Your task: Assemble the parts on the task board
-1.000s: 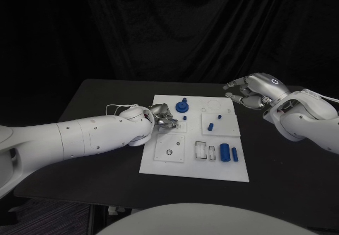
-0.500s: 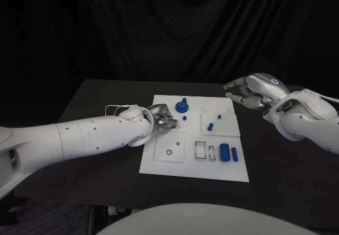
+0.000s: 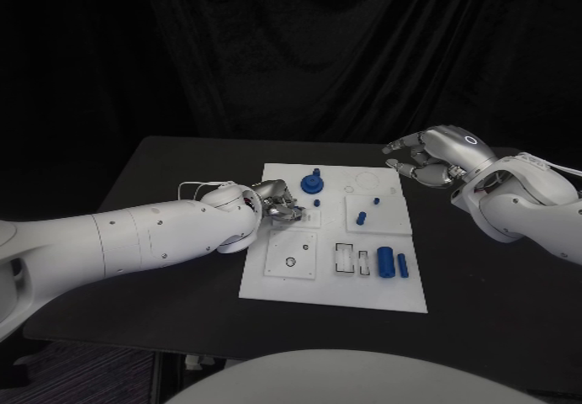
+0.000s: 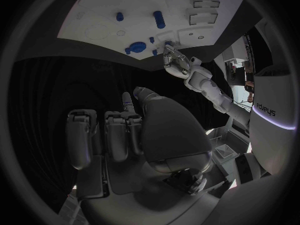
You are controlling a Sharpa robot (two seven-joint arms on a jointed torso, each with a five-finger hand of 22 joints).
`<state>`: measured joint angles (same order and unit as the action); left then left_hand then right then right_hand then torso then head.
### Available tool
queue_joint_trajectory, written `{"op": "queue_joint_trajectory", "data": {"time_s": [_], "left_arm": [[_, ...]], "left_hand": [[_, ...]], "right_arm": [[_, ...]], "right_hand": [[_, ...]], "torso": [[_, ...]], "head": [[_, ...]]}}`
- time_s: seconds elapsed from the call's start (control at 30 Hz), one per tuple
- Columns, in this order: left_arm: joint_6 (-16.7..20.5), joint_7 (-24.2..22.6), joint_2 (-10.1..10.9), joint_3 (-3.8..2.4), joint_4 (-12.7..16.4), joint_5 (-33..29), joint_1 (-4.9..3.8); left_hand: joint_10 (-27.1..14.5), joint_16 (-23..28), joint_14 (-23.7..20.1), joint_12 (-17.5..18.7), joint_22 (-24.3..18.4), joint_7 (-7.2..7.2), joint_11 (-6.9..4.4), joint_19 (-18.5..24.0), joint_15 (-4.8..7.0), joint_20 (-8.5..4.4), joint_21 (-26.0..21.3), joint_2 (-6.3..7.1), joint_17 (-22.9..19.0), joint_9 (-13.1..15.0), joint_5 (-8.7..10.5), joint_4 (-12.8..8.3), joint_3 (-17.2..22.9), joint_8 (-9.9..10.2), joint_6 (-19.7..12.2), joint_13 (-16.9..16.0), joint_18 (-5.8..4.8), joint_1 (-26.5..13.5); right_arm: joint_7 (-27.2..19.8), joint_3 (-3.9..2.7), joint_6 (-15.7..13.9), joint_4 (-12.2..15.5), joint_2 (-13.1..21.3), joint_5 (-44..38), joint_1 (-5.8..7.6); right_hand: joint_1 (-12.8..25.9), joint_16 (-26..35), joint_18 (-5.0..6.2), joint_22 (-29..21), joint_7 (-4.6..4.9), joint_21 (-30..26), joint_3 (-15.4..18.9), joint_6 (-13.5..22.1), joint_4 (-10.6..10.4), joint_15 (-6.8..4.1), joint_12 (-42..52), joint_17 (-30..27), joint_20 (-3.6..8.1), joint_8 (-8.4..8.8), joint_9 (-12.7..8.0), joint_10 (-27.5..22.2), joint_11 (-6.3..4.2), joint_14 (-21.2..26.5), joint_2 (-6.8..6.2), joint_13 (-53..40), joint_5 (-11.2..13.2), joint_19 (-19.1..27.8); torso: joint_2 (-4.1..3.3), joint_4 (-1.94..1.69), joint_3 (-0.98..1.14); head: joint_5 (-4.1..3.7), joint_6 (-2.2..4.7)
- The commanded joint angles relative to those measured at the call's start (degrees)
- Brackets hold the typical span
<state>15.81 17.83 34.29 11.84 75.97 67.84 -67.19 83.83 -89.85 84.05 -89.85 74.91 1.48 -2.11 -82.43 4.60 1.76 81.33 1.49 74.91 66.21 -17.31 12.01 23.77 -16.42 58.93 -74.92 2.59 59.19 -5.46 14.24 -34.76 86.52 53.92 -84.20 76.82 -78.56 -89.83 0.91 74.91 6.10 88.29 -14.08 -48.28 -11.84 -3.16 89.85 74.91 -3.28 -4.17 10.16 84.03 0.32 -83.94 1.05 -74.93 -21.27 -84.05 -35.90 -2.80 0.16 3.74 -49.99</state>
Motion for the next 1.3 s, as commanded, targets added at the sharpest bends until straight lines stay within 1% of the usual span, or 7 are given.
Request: {"op": "queue_joint_trajectory", "data": {"time_s": [0.03, 0.17, 0.43, 0.5, 0.67, 0.87, 1.3], "left_arm": [[-2.3, 0.0, 0.0, 0.33, 0.0, -0.1, 0.58], [-2.3, 0.0, 0.1, 0.33, 0.0, -0.1, 0.60], [-2.3, 0.1, 0.1, 0.33, -0.1, -0.1, 0.64], [-2.2, 0.1, 0.1, 0.33, -0.1, -0.1, 0.65], [-2.1, 0.1, 0.1, 0.33, -0.2, -0.1, 0.66], [-2.3, 0.2, 0.1, 0.33, -0.2, -0.1, 0.67], [-2.6, 0.0, 0.0, 0.33, -0.5, -0.1, 0.71]], "left_hand": [[6.2, -0.1, 6.0, -0.1, 7.5, 0.21, 0.03, 0.3, 0.04, 0.08, -0.5, 0.15, 15.1, -0.3, 1.95, 1.2, -1.7, 0.6, 0.3, -15.1, 0.35, -1.3], [6.2, -0.1, 6.0, -0.1, 7.6, 0.30, 0.11, 0.4, -0.02, 0.14, -0.6, 0.14, 15.1, -0.4, 3.19, 2.8, -3.7, 0.9, 0.5, -15.1, 0.36, -2.0], [6.2, -0.1, 6.0, -0.1, 7.7, 0.36, 0.17, 0.3, -0.06, 0.20, -0.7, -0.01, 15.1, -0.6, 4.06, 4.2, -5.6, 1.3, 0.8, -15.1, 0.37, -2.6], [6.2, -0.1, 6.0, -0.1, 7.6, 0.41, 0.24, 0.5, -0.13, 0.26, -0.9, -0.37, 15.1, -0.7, 5.33, 4.7, -7.5, 1.5, 0.9, -15.1, 0.42, -4.4], [6.2, -0.1, 6.0, -0.1, 7.5, 0.45, 0.30, 0.7, -0.19, 0.32, -1.3, -1.53, 15.1, -0.8, 6.28, 4.8, -10.4, 1.9, 1.0, -15.1, 0.50, -6.9], [6.2, -0.1, 6.0, -0.1, 7.6, 0.47, 0.33, 0.6, -0.22, 0.35, -1.4, -2.18, 15.1, -0.8, 7.38, 4.7, -12.6, 2.2, 1.2, -15.1, 0.51, -8.3], [6.2, -0.1, 6.0, -0.1, 7.6, 0.45, 0.32, 0.7, -0.22, 0.36, -1.5, -2.85, 15.1, -0.8, 6.81, 4.6, -13.3, 2.3, 1.3, -15.1, 0.53, -8.3]], "right_arm": [[1.1, -0.04, 0.1, 0.0, 0.1, -0.1, -0.07], [1.1, -0.04, 0.1, 0.0, 0.1, -0.1, -0.07], [1.1, -0.04, 0.2, 0.0, 0.1, -0.1, -0.07], [1.1, -0.04, 0.2, 0.0, 0.1, -0.1, -0.07], [1.1, -0.04, 0.3, 0.0, 0.1, -0.1, -0.07], [1.2, -0.04, 0.3, 0.0, 0.1, -0.1, -0.07], [1.3, -0.04, 0.3, 0.0, 0.1, -0.1, -0.07]], "right_hand": [[-0.5, -0.2, -0.31, 14.3, 0.25, -0.3, -0.4, -0.3, -0.1, 0.34, 0.1, 15.1, -0.27, 0.20, -0.1, 6.0, 0.46, -6.1, 0.03, -15.1, -0.2, -4.7], [-0.6, -0.2, -0.32, 14.3, 0.26, -0.3, -0.4, -0.3, 0.0, 0.34, 0.1, 15.1, -0.27, 0.18, -0.1, 6.0, 0.46, -6.1, -0.03, -15.1, -0.3, -4.7], [-0.6, -0.2, -0.33, 14.3, 0.26, -0.3, -0.5, -0.3, 0.1, 0.35, 0.1, 15.1, -0.27, 0.18, -0.1, 6.0, 0.47, -6.1, -0.08, -15.1, -0.4, -4.7], [-0.6, -0.2, -0.33, 14.3, 0.26, -0.3, -0.5, -0.3, 0.1, 0.35, 0.1, 15.1, -0.27, 0.18, -0.1, 6.0, 0.47, -6.1, -0.08, -15.1, -0.4, -4.7], [-0.6, -0.2, -0.33, 14.3, 0.26, -0.3, -0.5, -0.4, 0.1, 0.35, 0.1, 15.1, -0.27, 0.17, -0.1, 6.0, 0.47, -6.1, -0.11, -15.1, -0.4, -4.8], [-0.6, -0.2, -0.32, 14.3, 0.25, -0.3, -0.6, -0.4, 0.2, 0.35, 0.1, 15.1, -0.27, 0.15, -0.1, 6.0, 0.47, -6.1, -0.16, -15.1, -0.6, -4.7], [-0.7, -0.2, -0.31, 14.3, 0.24, -0.4, -0.6, -0.5, 0.3, 0.35, 0.1, 15.1, -0.27, 0.14, -0.1, 6.0, 0.46, -6.1, -0.19, -15.1, -0.6, -4.7]], "torso": [[-0.01, -0.01, 0.01], [0.00, -0.01, 0.01], [-0.07, 0.07, 0.00], [-0.06, 0.06, 0.00], [-0.04, 0.02, 0.02], [-0.03, 0.04, 0.01], [-0.04, 0.06, 0.02]], "head": [[-0.01, -0.01], [0.03, -0.01], [0.14, -0.01], [0.14, -0.01], [0.09, -0.01], [0.15, -0.01], [0.10, -0.01]]}}
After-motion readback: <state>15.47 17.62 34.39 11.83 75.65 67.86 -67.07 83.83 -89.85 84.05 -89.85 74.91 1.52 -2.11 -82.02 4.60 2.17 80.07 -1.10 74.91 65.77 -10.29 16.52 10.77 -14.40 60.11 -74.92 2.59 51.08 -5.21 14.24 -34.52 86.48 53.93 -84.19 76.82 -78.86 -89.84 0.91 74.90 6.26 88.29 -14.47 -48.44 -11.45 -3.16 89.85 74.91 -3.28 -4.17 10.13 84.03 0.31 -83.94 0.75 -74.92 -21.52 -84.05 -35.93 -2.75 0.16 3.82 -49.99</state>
